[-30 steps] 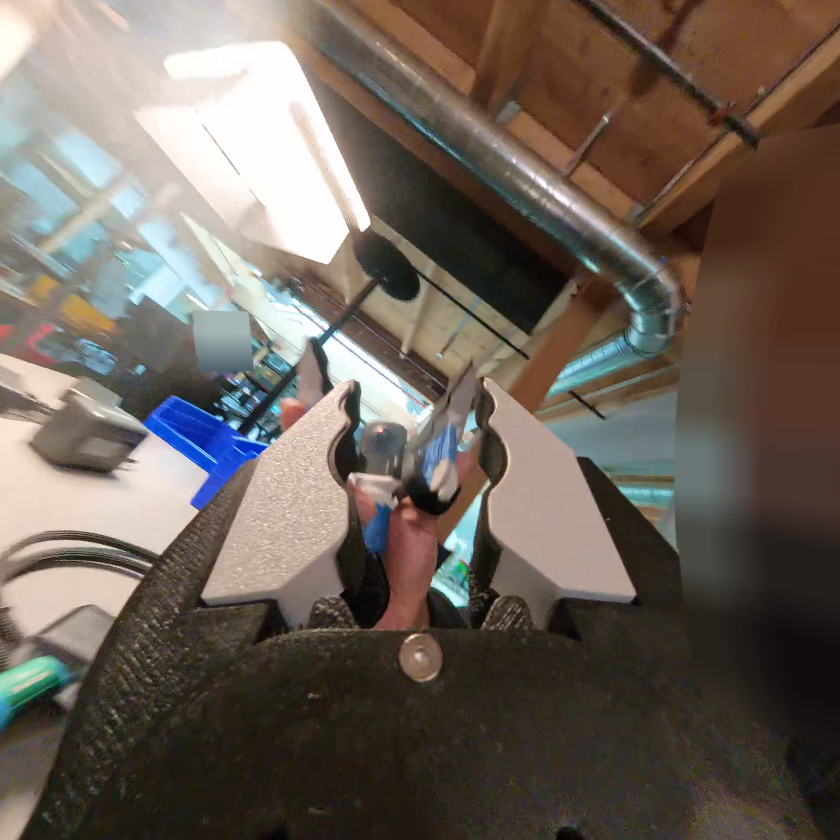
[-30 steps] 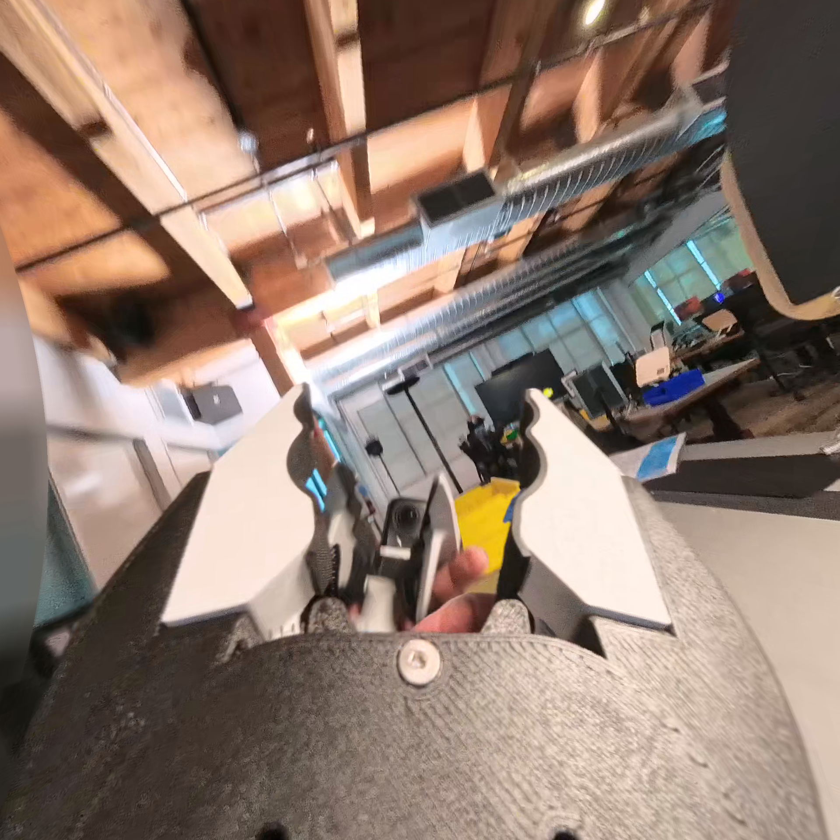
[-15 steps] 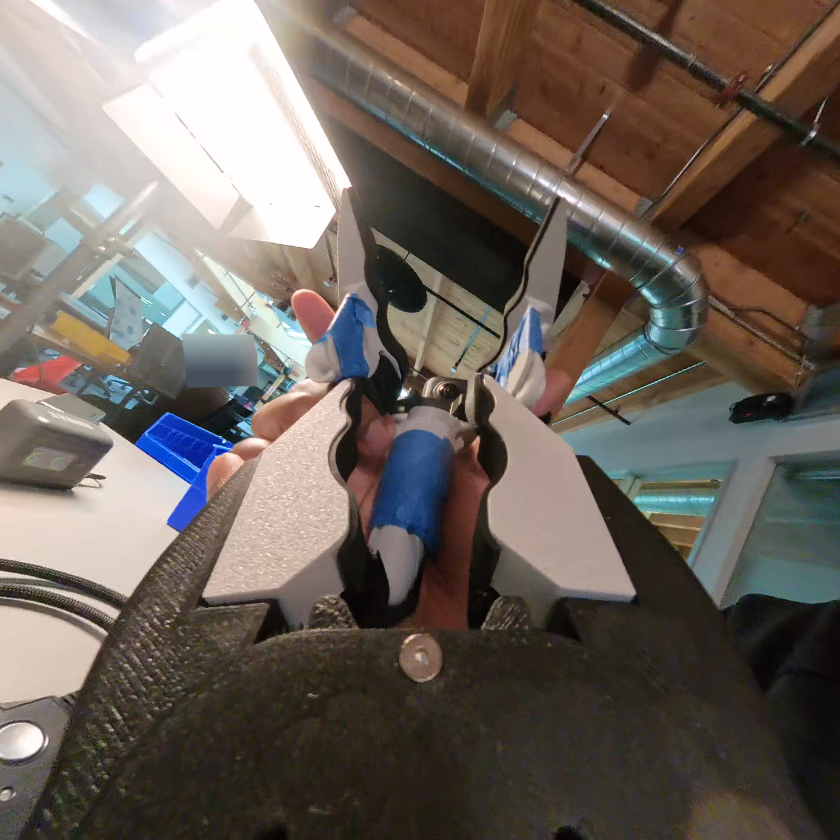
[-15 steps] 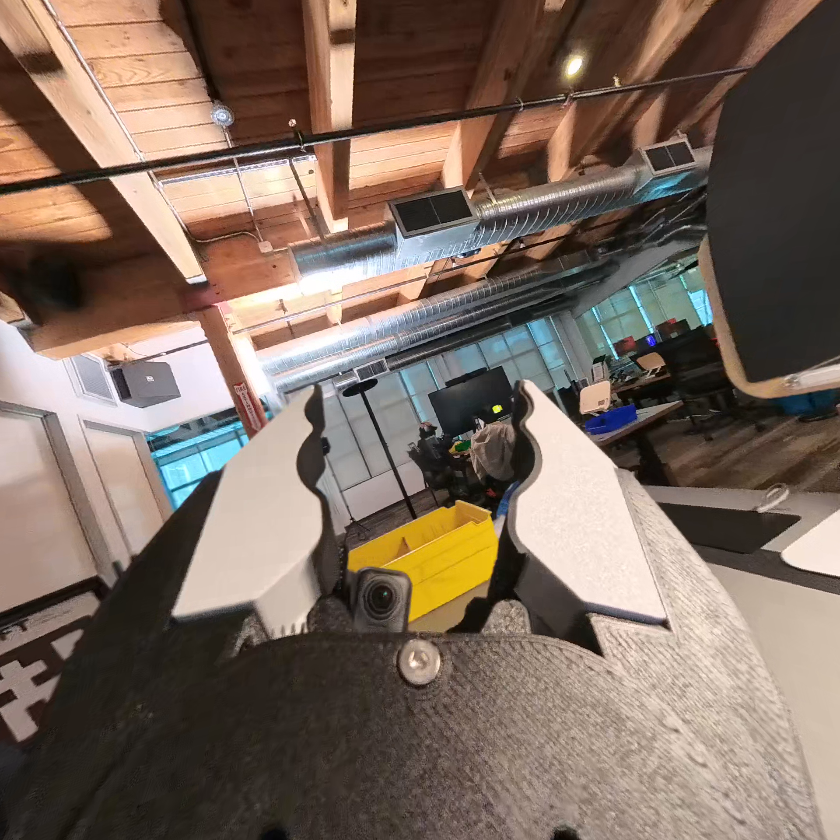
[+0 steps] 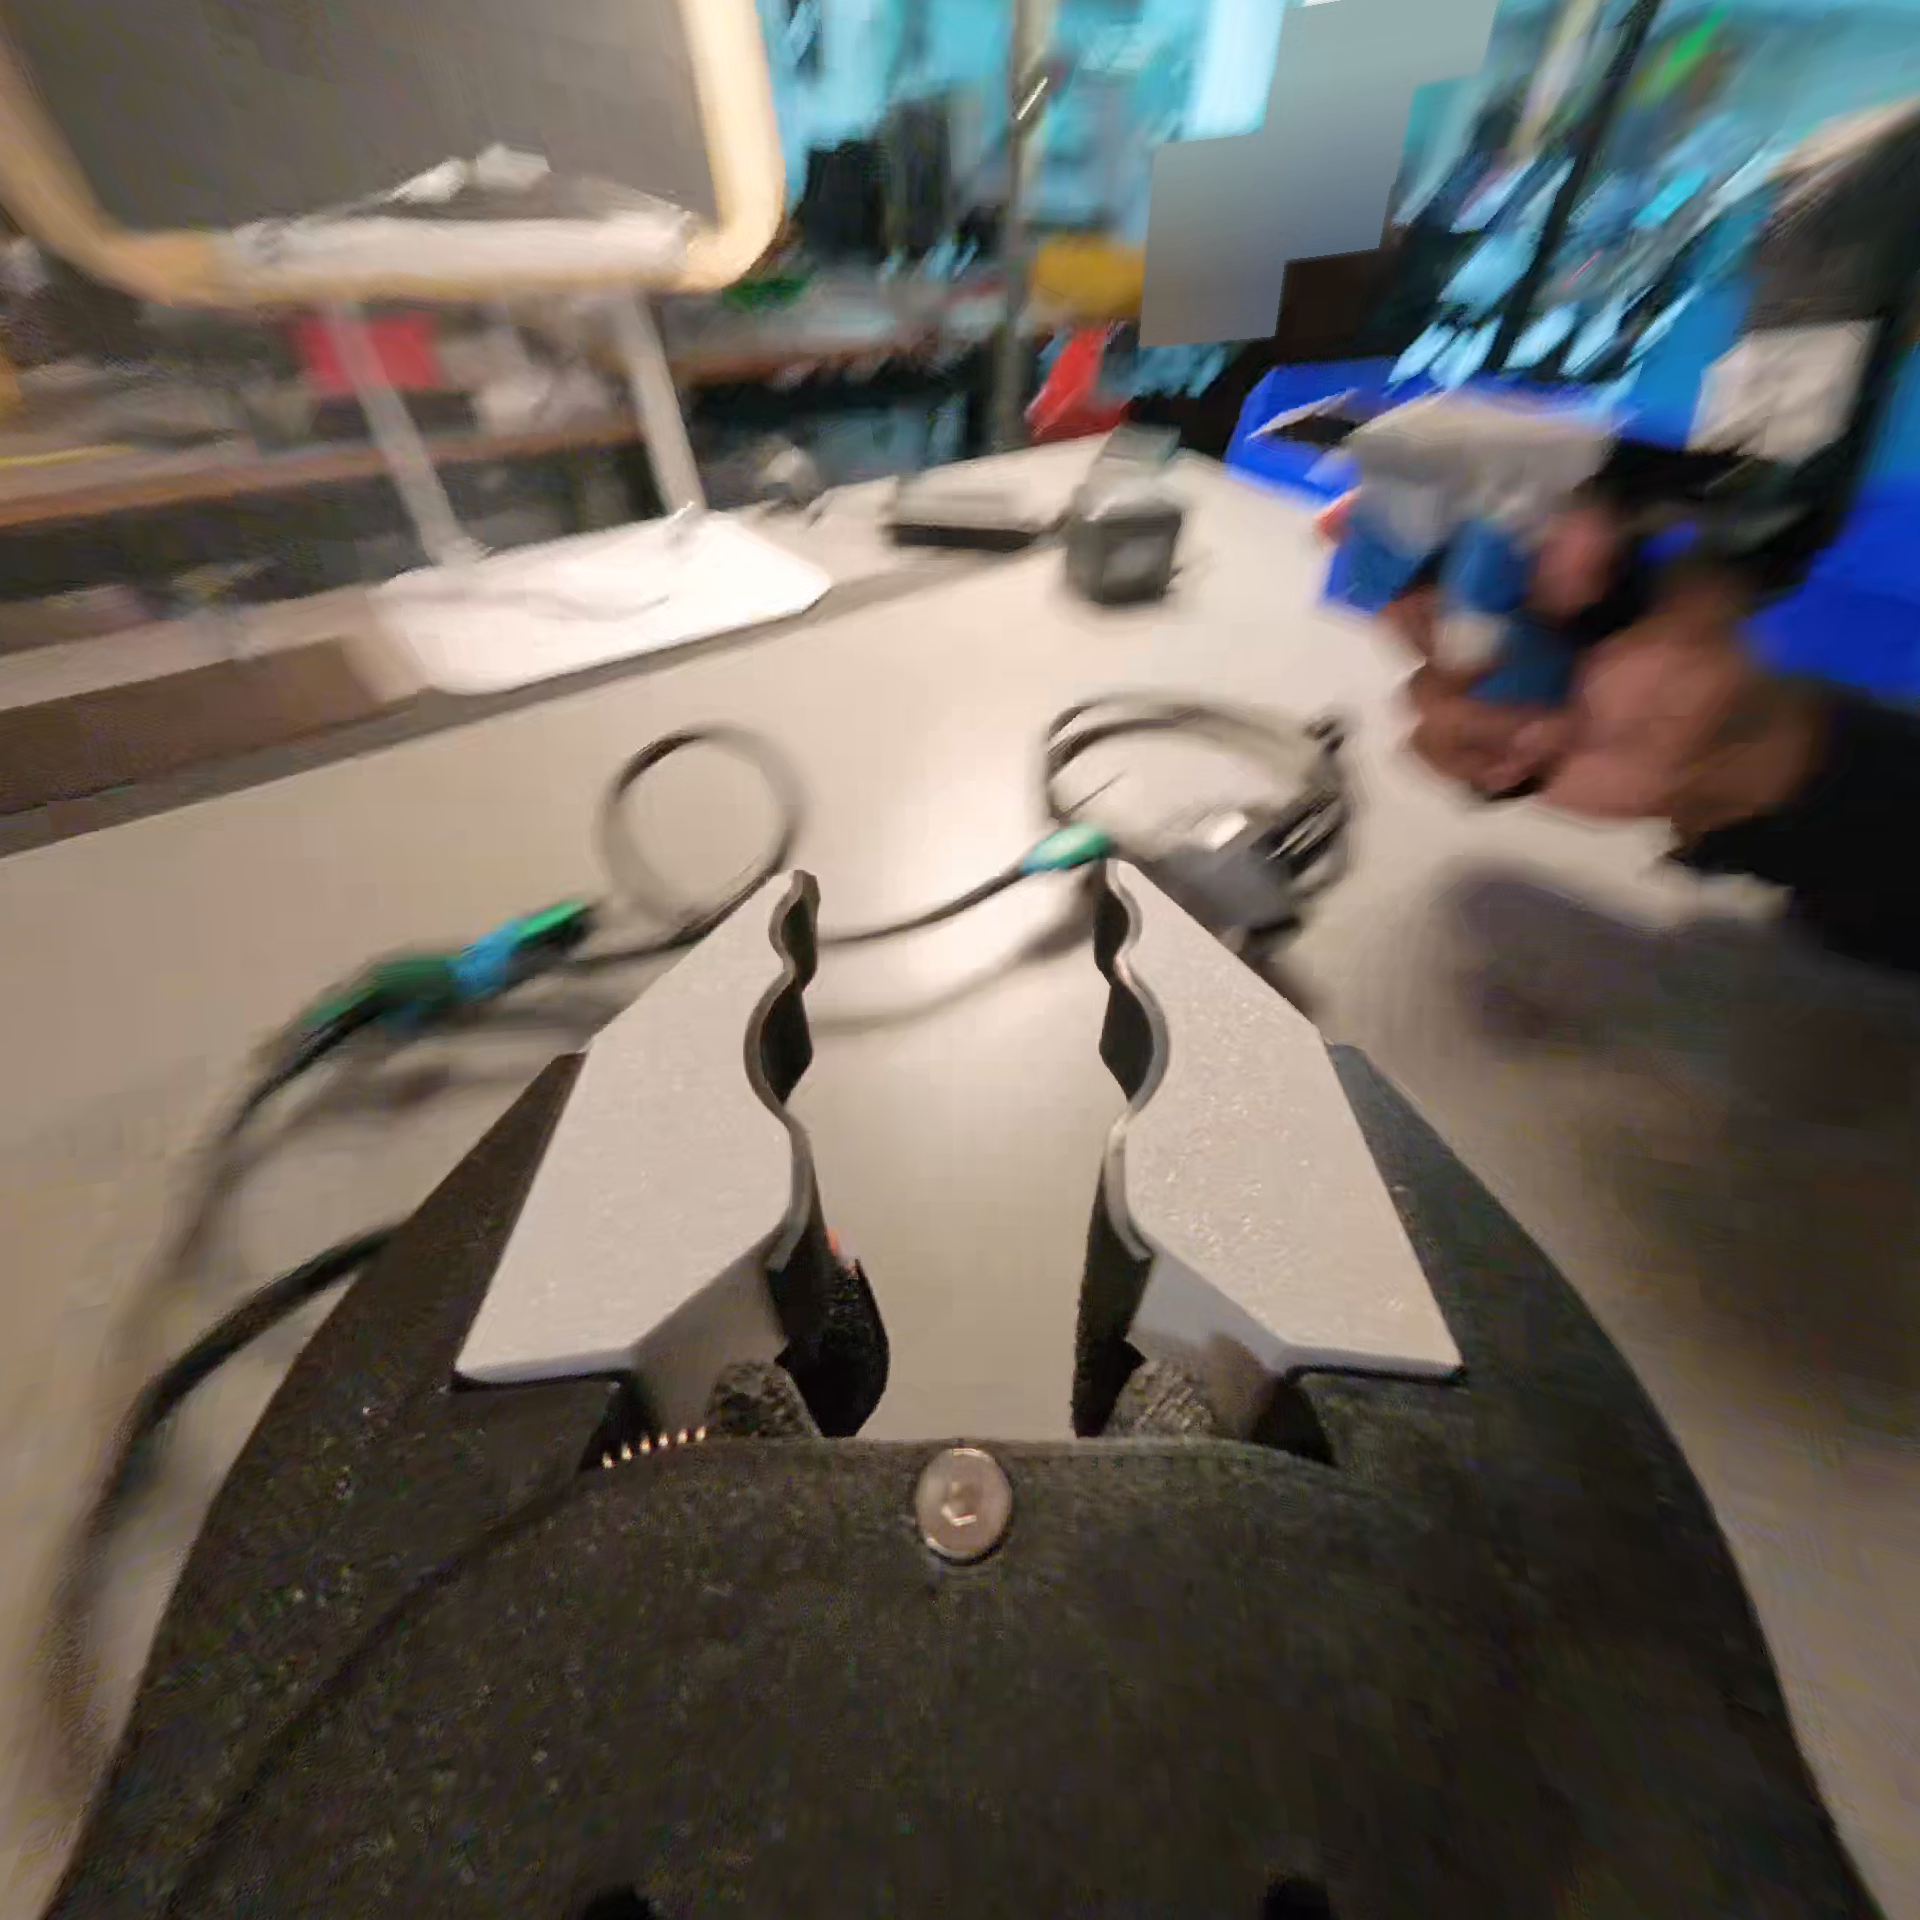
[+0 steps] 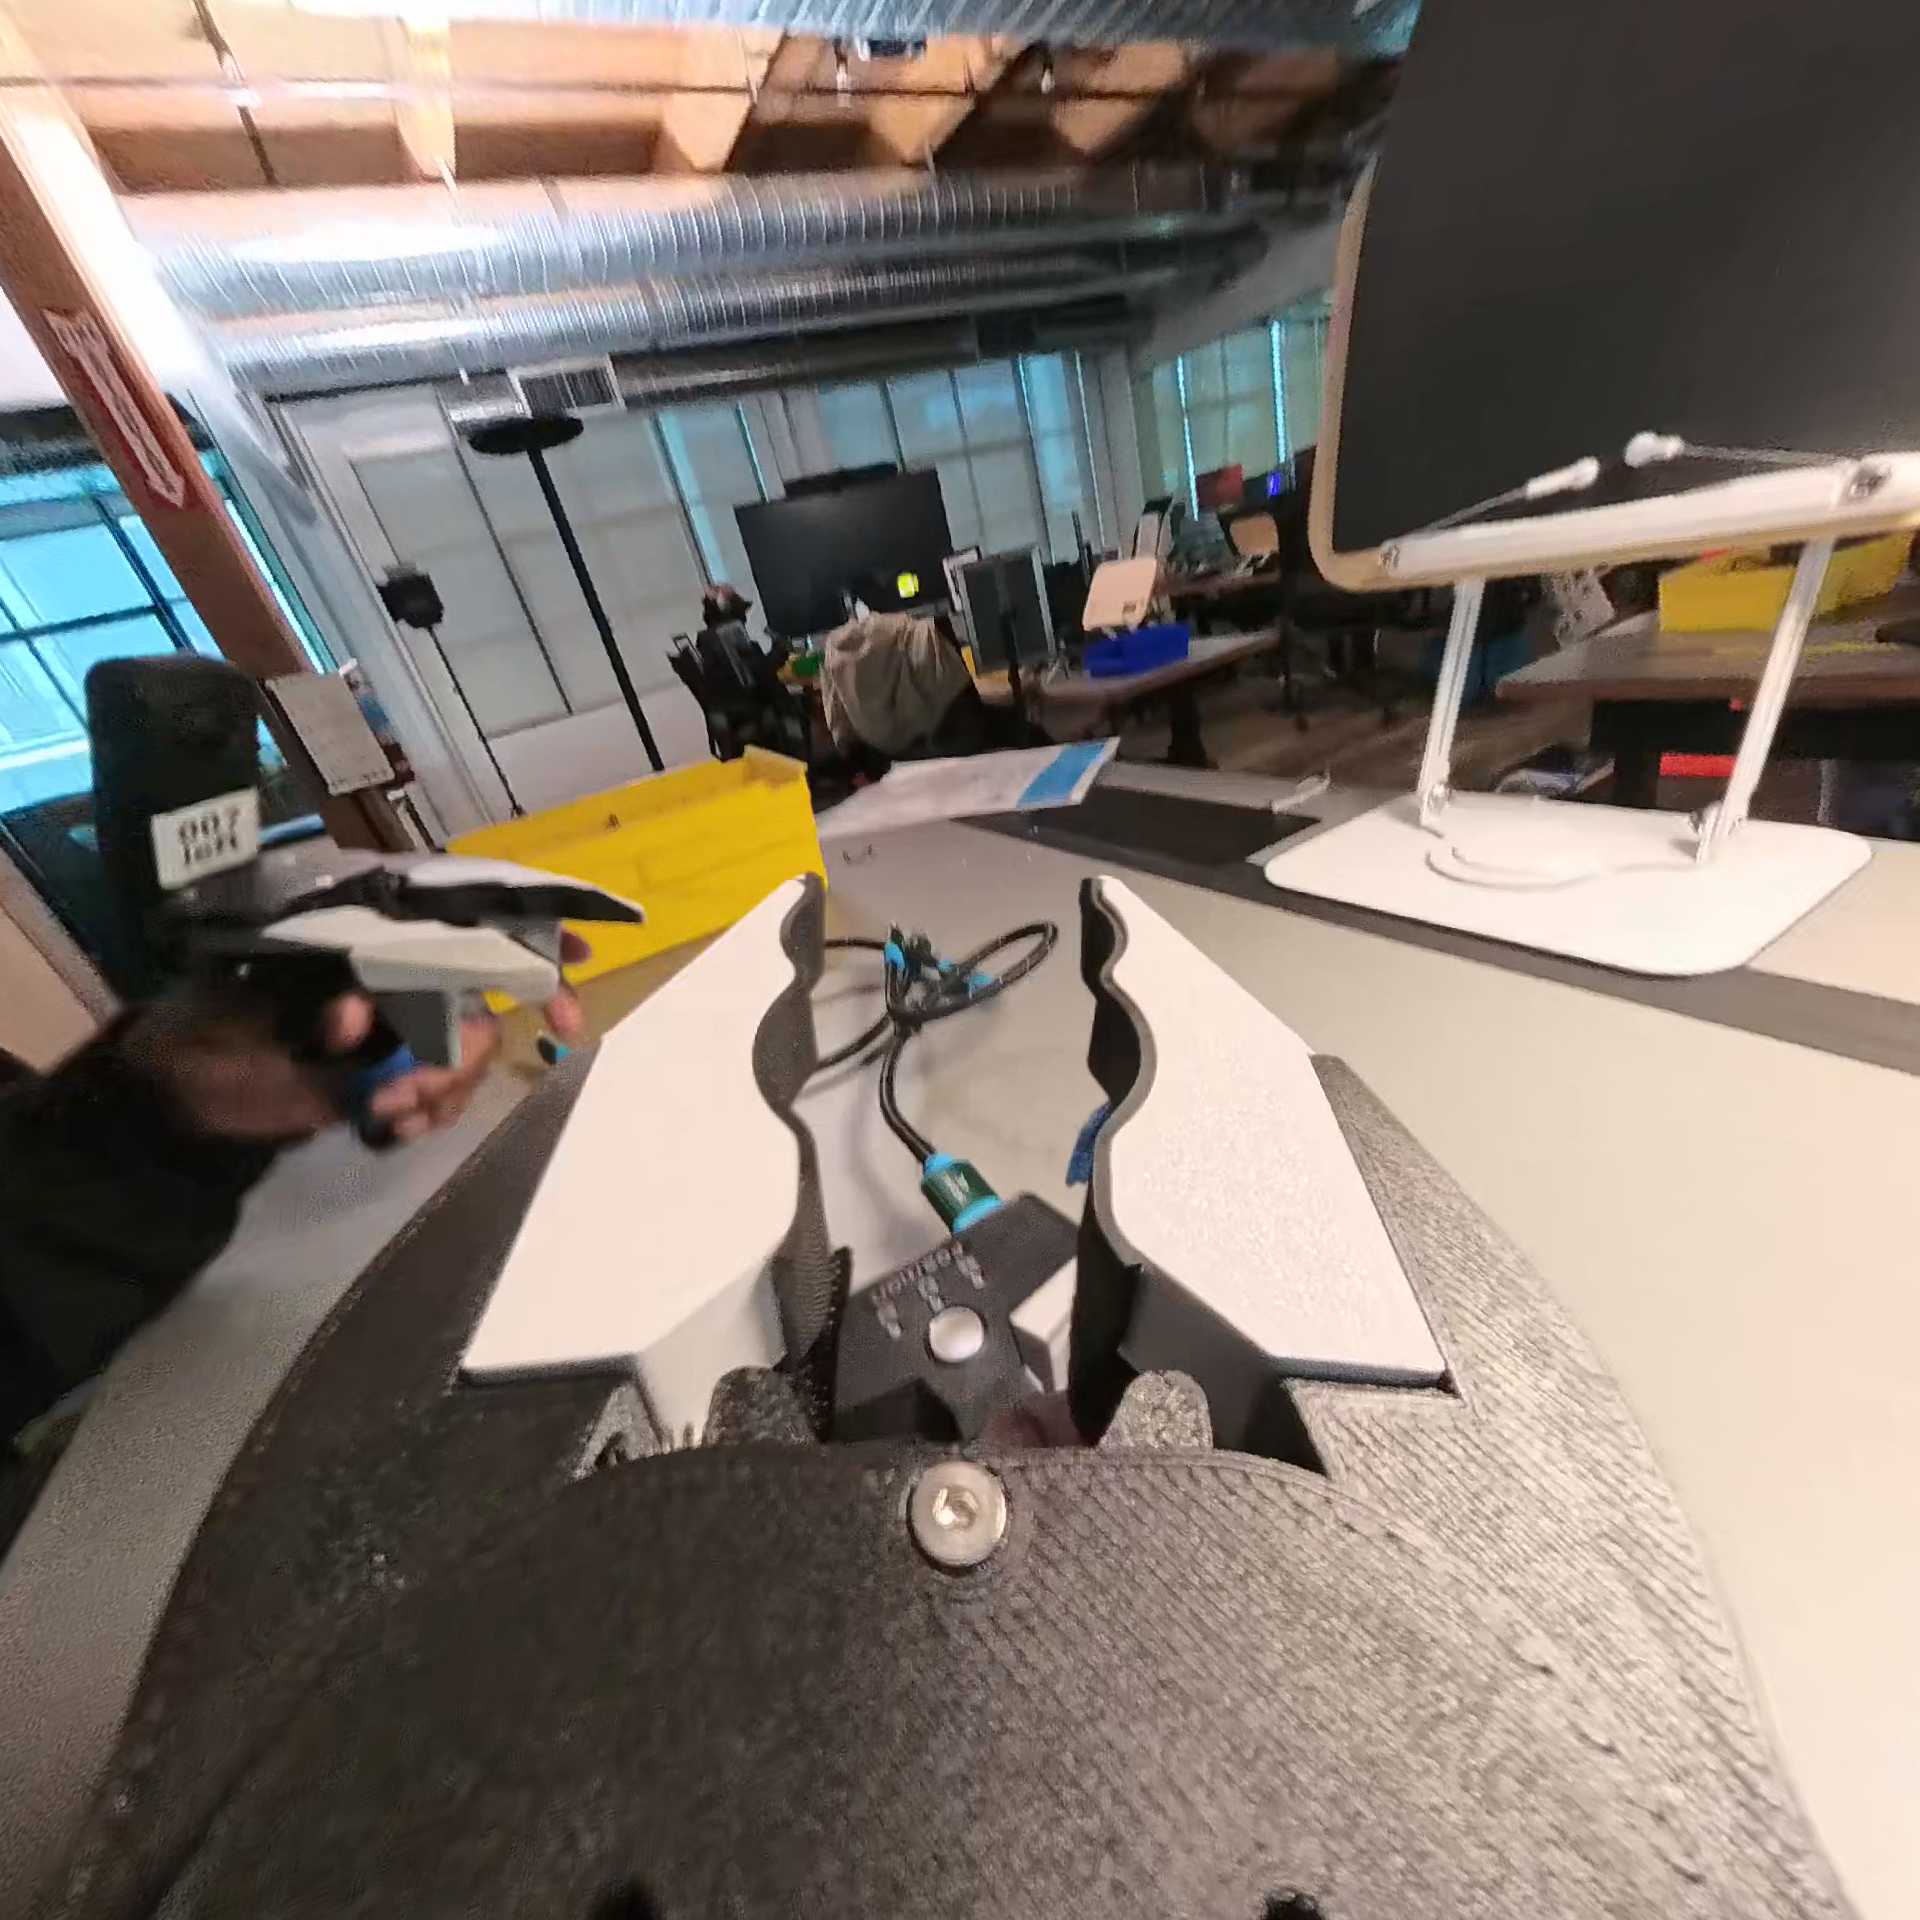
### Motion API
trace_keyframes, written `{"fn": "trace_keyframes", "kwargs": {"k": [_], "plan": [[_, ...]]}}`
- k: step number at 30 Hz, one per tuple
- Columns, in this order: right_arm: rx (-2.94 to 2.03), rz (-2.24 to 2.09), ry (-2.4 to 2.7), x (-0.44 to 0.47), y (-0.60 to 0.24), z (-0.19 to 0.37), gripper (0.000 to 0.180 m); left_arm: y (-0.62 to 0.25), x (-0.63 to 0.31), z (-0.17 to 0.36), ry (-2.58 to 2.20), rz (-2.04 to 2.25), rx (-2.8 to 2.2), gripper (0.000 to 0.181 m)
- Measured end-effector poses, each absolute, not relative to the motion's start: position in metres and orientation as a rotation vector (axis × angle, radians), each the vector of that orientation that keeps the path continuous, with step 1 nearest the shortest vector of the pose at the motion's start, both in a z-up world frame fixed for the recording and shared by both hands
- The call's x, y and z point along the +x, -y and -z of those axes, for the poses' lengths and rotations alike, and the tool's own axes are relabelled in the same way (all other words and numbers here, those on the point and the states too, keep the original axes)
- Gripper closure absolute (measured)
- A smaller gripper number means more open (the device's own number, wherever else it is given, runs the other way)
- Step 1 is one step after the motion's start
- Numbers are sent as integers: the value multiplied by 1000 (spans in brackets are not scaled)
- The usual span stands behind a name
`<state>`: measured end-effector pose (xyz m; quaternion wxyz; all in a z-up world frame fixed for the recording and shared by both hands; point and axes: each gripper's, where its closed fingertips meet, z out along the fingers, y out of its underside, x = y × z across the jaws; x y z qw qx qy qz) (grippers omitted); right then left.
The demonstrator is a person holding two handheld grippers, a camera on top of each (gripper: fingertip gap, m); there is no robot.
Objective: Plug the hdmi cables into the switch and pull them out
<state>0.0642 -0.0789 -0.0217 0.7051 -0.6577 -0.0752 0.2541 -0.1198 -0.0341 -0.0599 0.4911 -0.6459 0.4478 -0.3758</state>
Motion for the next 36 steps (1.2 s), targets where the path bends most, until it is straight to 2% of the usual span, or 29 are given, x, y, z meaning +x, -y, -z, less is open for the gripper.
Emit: {"fn": "trace_keyframes", "kwargs": {"k": [5, 10, 11, 12, 16, 28, 33, 36], "plan": [[-1518, -604, 240, 53, 82, 36, 131, 28, -210, 121, -1540, 646, -1689, 127], [-1545, -604, 357, 27, 87, 43, 131, 22, -222, 167, -1876, 373, -1667, 134], [-1549, -606, 372, 23, 88, 44, 131, 17, -219, 173, -1912, 305, -1663, 142], [-1550, -612, 383, 20, 89, 45, 131, 14, -213, 174, -1924, 284, -1646, 154], [-1553, -645, 418, 10, 94, 44, 131, 23, -194, 171, -1979, 276, -1631, 161], [-1583, -806, 528, -30, 108, 52, 130, 103, -201, 90, -1818, 785, -1548, 162], [-1649, -908, 623, -60, 121, 64, 128, 114, -150, 94, -1809, 837, -1453, 162], [-1713, -887, 671, -72, 123, 77, 120, 115, -118, 104, -1797, 838, -1433, 163]]}}
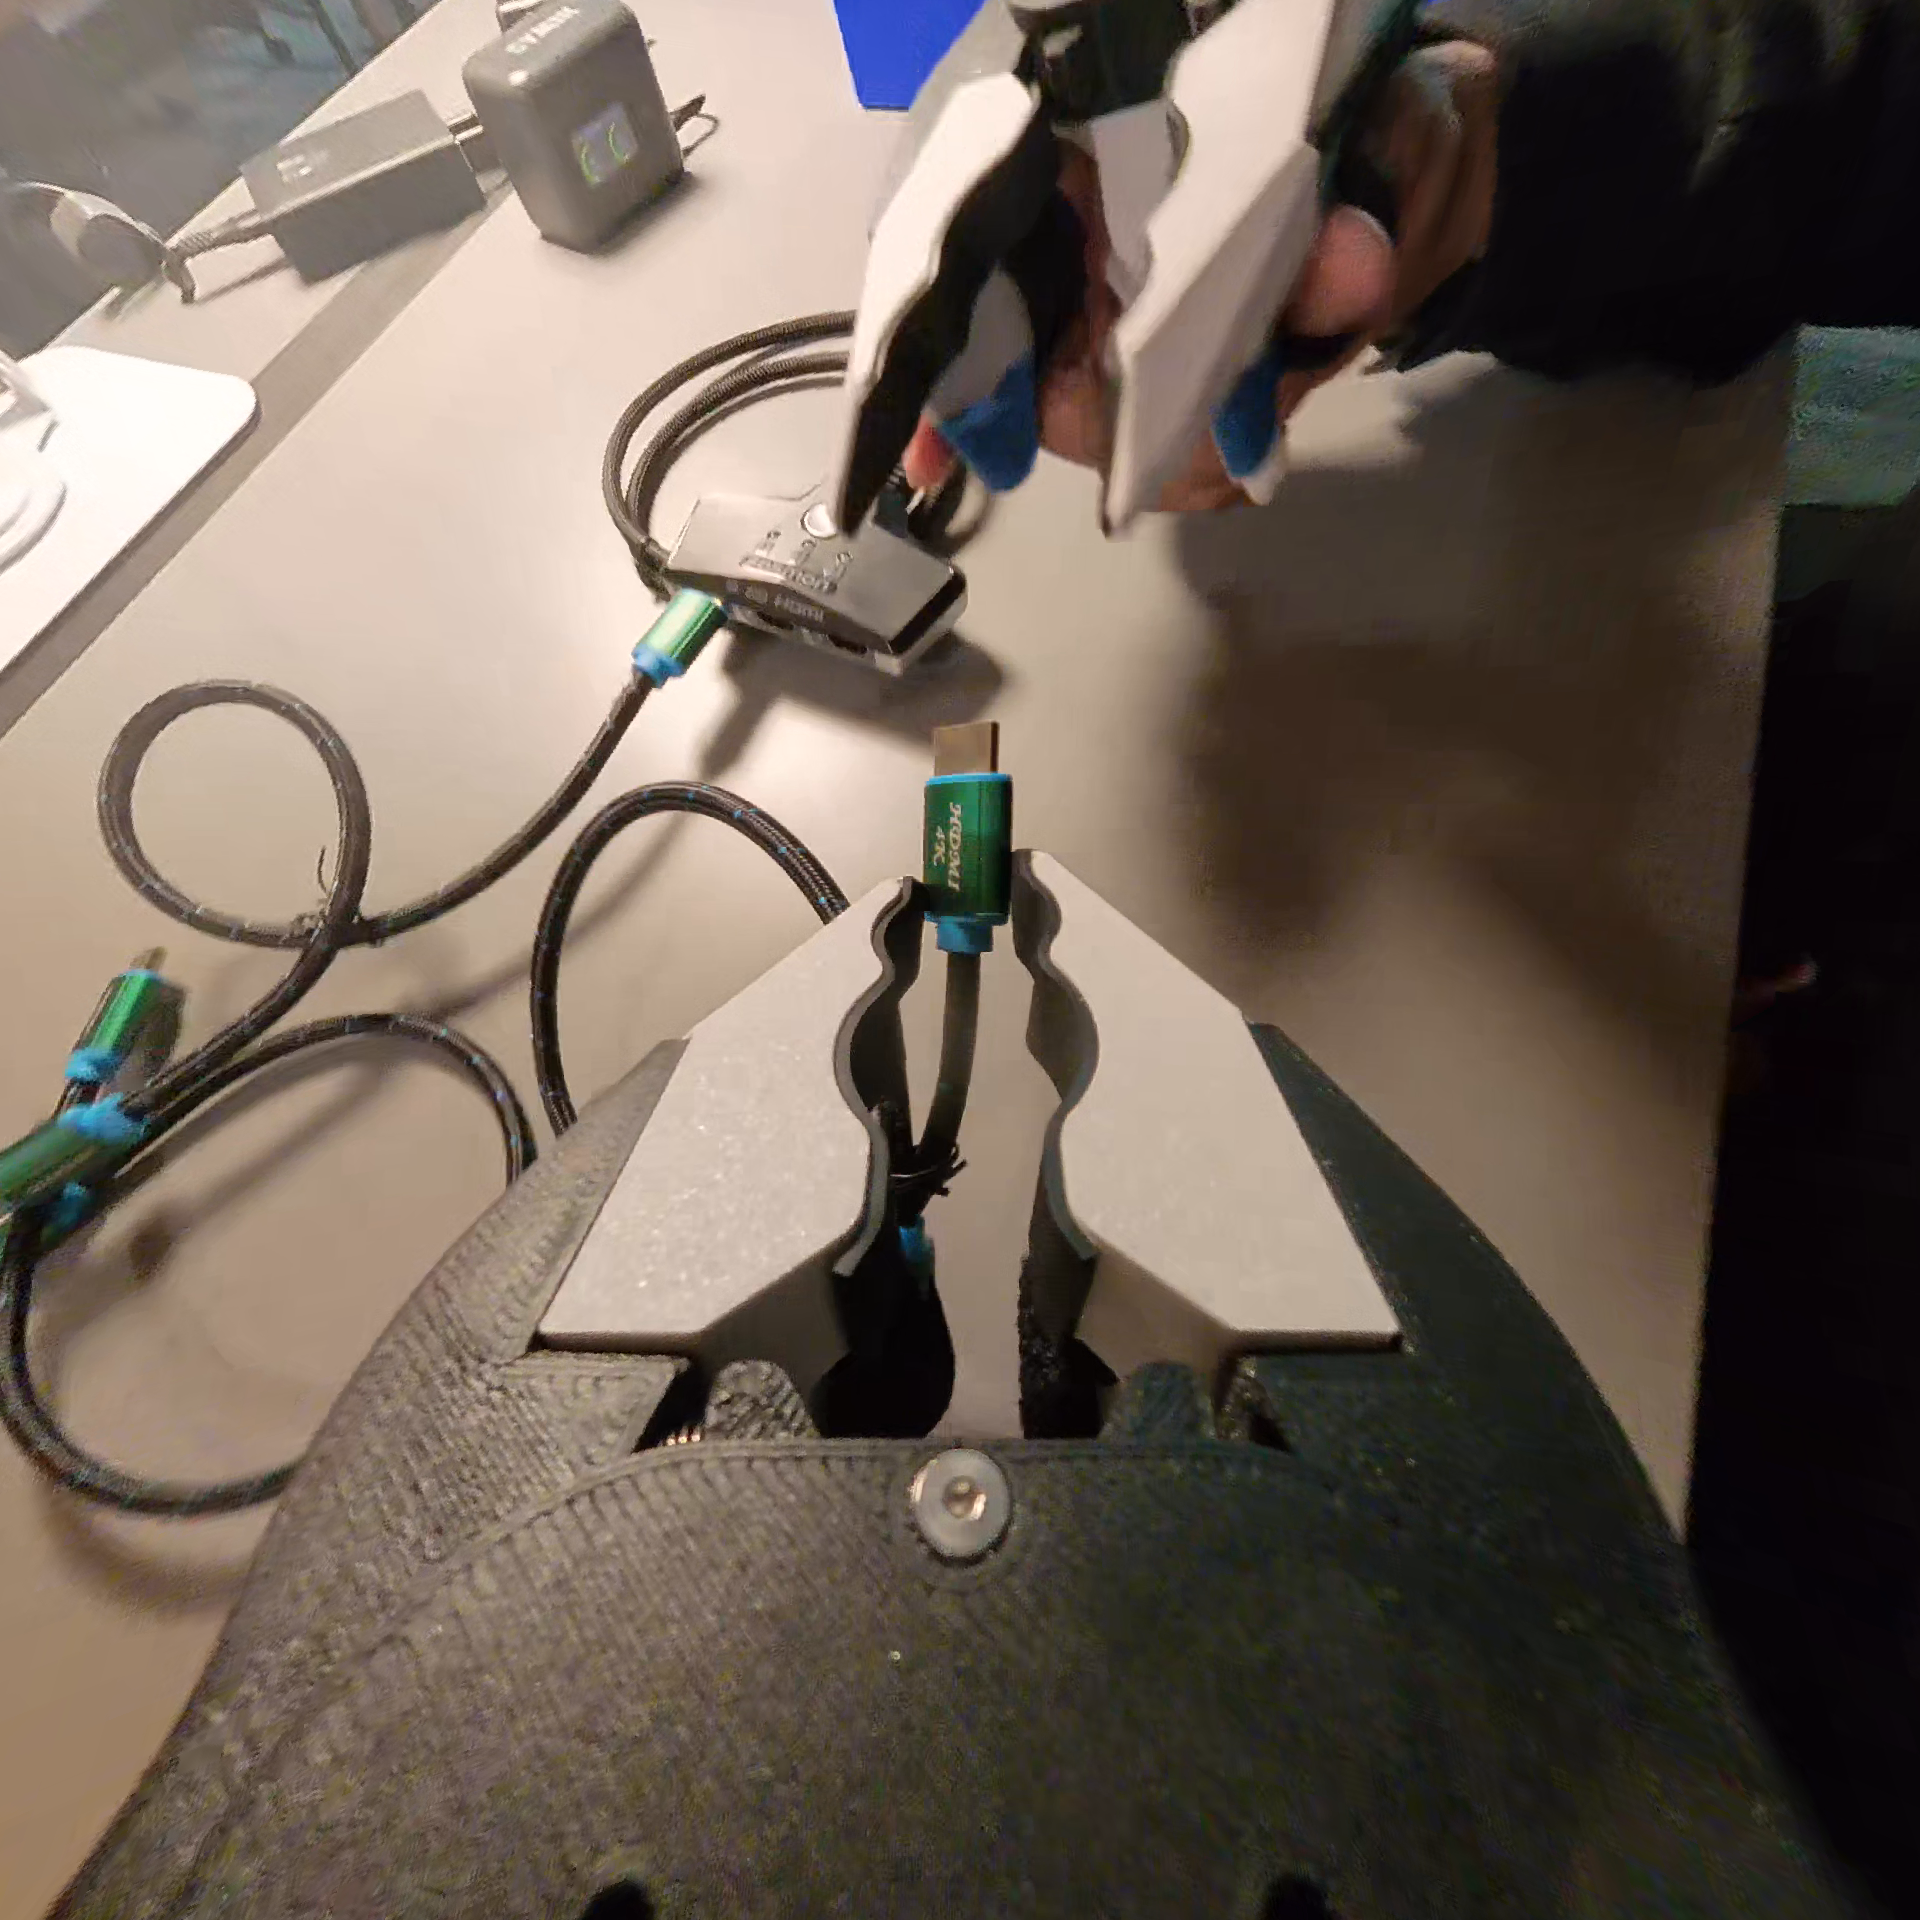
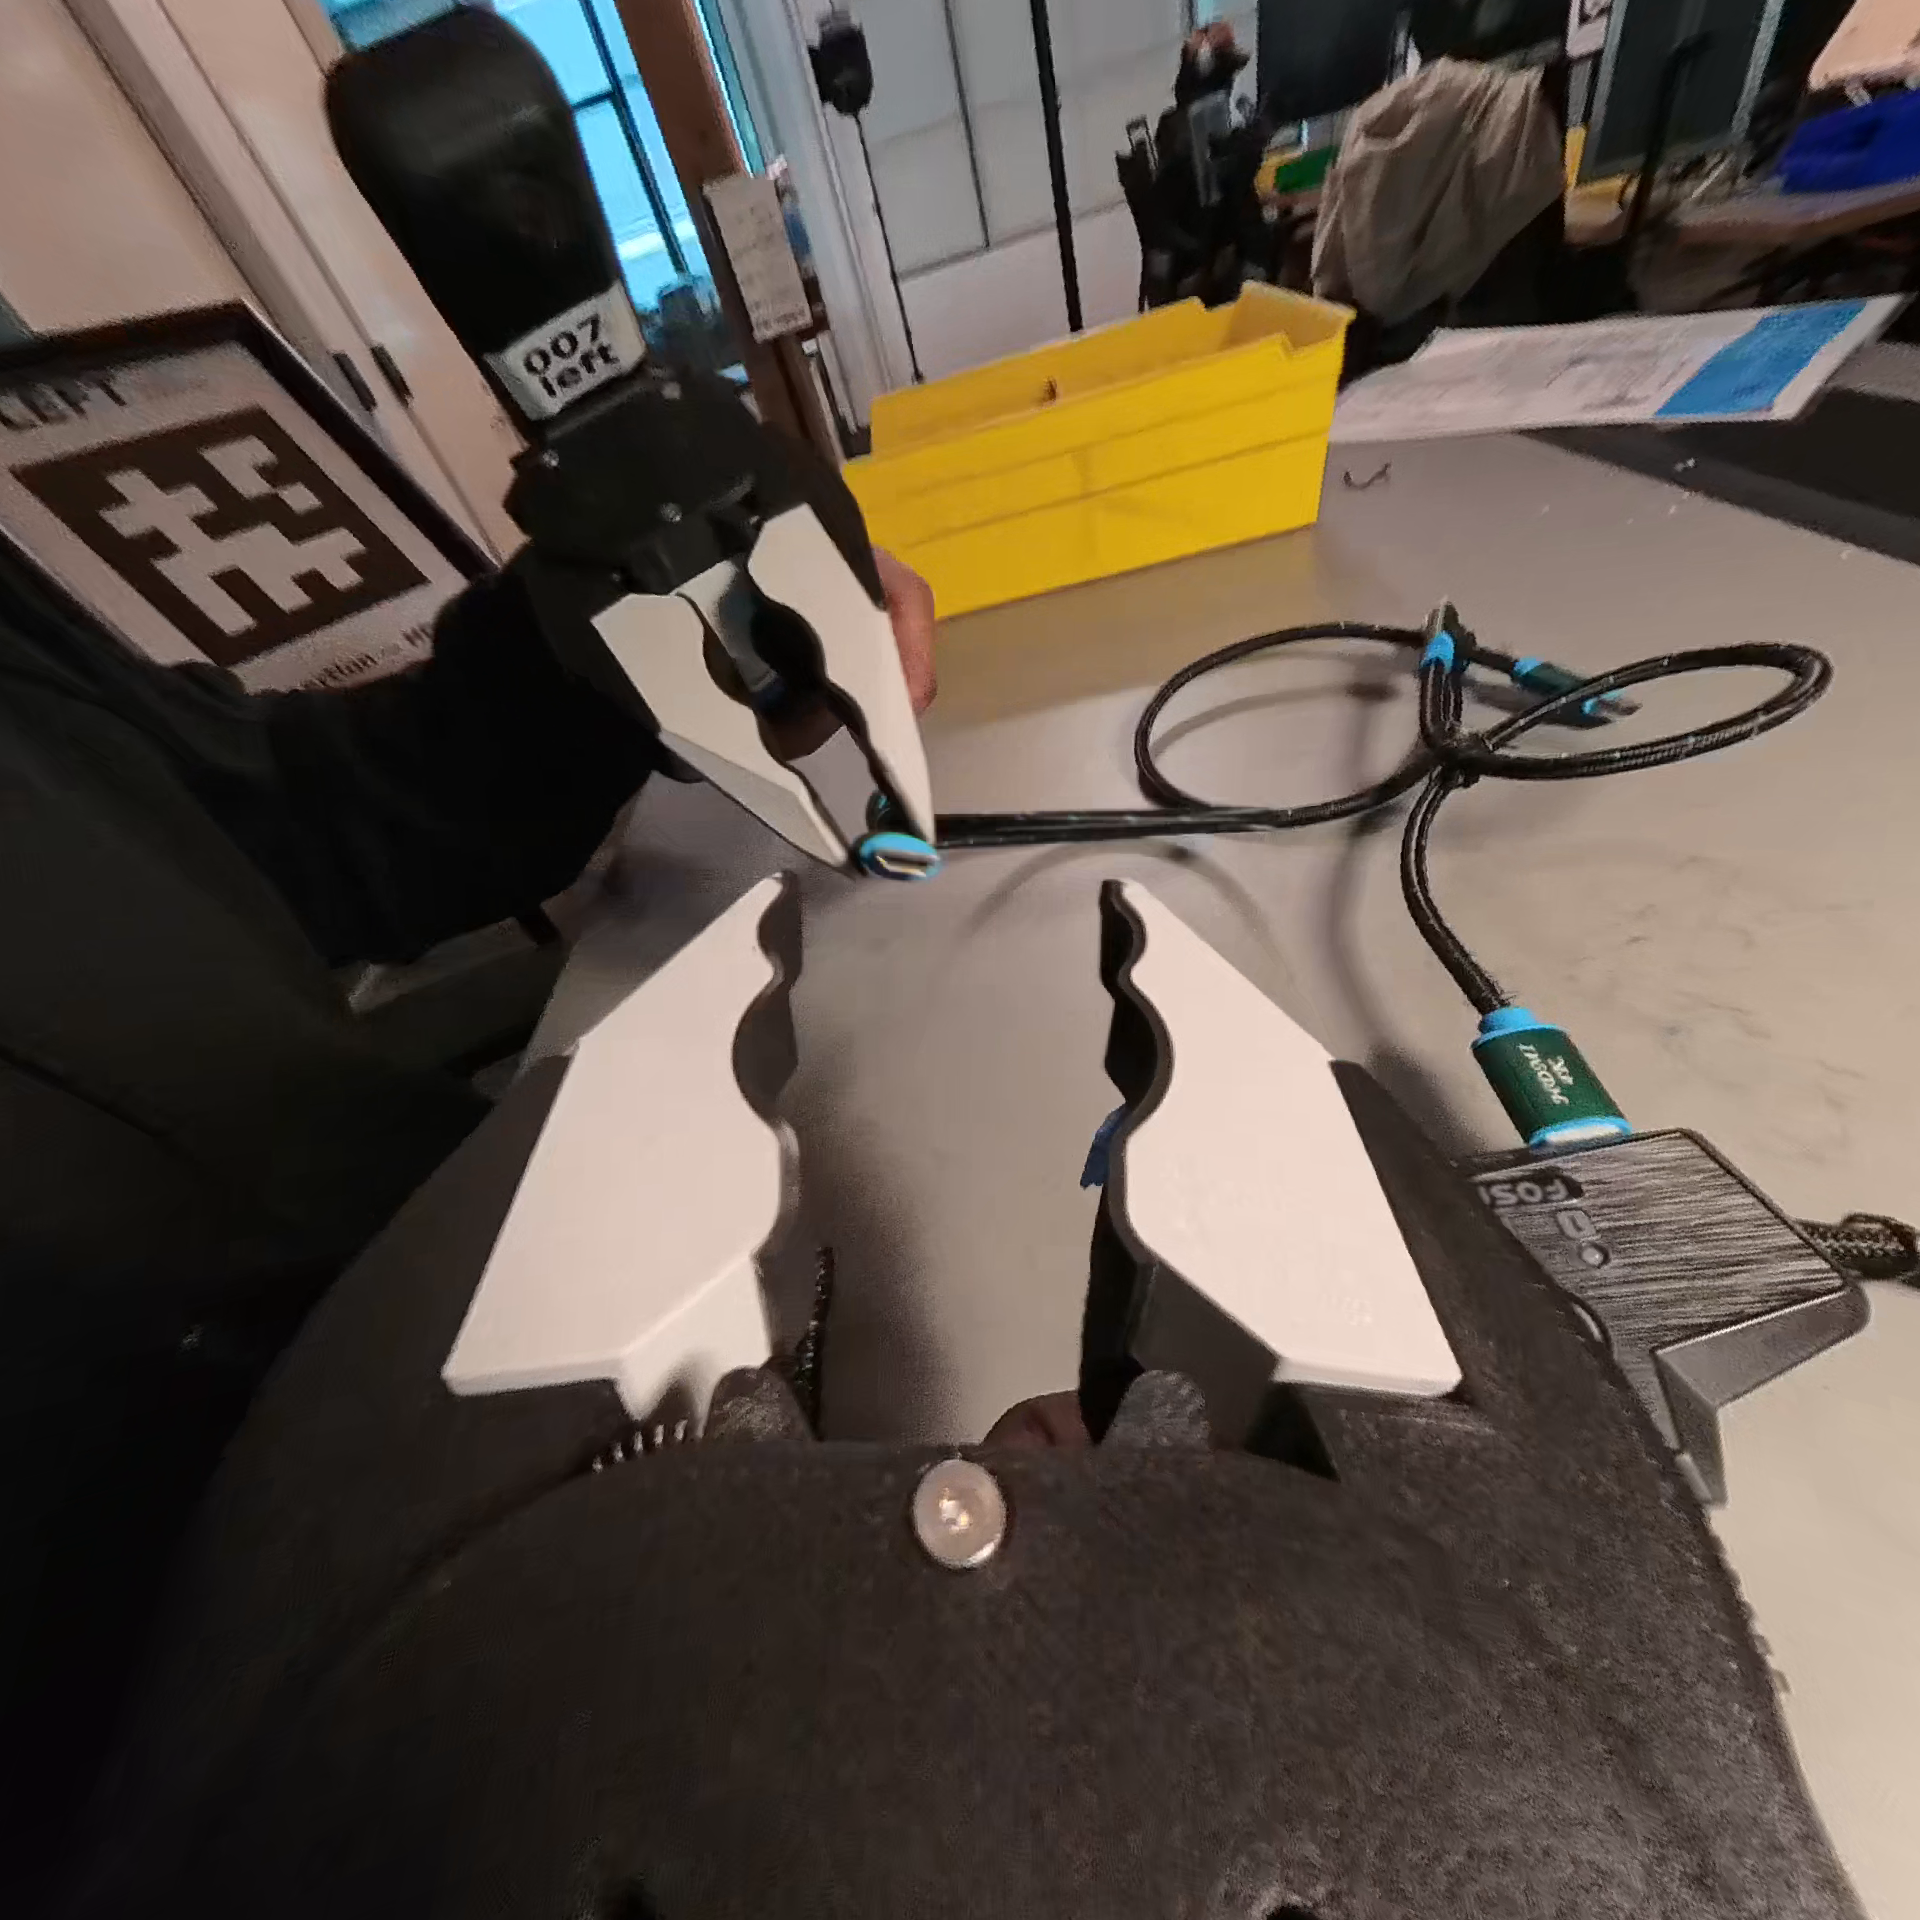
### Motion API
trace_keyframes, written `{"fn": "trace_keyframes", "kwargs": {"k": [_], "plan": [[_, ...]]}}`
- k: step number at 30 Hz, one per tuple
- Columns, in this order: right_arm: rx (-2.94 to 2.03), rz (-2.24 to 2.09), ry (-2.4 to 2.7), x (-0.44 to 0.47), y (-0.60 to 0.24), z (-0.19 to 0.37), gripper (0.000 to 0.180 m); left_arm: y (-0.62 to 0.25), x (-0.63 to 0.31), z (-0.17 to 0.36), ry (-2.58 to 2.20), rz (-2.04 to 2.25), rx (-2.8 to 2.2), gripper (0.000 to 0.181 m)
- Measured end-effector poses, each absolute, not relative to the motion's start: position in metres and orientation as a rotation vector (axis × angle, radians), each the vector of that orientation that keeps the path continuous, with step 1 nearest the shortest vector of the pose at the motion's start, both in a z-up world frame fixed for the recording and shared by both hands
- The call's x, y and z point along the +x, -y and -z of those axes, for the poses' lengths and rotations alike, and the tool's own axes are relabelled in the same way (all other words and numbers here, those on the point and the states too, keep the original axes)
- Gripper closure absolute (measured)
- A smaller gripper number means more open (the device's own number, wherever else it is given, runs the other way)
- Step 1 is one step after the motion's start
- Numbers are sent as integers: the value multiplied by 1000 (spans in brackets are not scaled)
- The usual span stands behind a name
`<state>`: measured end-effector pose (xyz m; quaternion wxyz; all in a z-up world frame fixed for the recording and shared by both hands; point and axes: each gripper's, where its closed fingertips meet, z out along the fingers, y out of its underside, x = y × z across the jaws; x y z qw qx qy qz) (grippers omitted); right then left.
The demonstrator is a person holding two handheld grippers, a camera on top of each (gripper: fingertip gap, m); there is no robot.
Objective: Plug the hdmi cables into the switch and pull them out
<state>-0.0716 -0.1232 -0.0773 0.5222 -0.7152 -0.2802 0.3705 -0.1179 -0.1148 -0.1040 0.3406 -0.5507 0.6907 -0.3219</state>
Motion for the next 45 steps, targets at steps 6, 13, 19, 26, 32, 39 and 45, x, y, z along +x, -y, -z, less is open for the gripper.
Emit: {"fn": "trace_keyframes", "kwargs": {"k": [6, 13, 19, 26, 32, 39, 45], "plan": [[-1854, -822, 727, -83, 124, 105, 127, 126, -85, 114, -1786, 853, -1385, 163], [-1891, -888, 726, -86, 127, 111, 159, 129, -86, 119, -1790, 879, -1378, 162], [-1887, -819, 755, -88, 127, 113, 159, 120, -99, 125, -1713, 911, -1469, 154], [-1848, -867, 748, -85, 127, 106, 159, 85, -144, 147, -1764, 662, -1470, 140], [-1833, -860, 717, -75, 124, 102, 160, 78, -154, 147, -1806, 621, -1381, 162], [-1763, -917, 672, -53, 128, 83, 160, 44, -188, 145, -1742, 688, -1428, 163], [-1739, -920, 615, -30, 128, 79, 160, 4, -222, 140, -1641, 694, -1501, 162]]}}
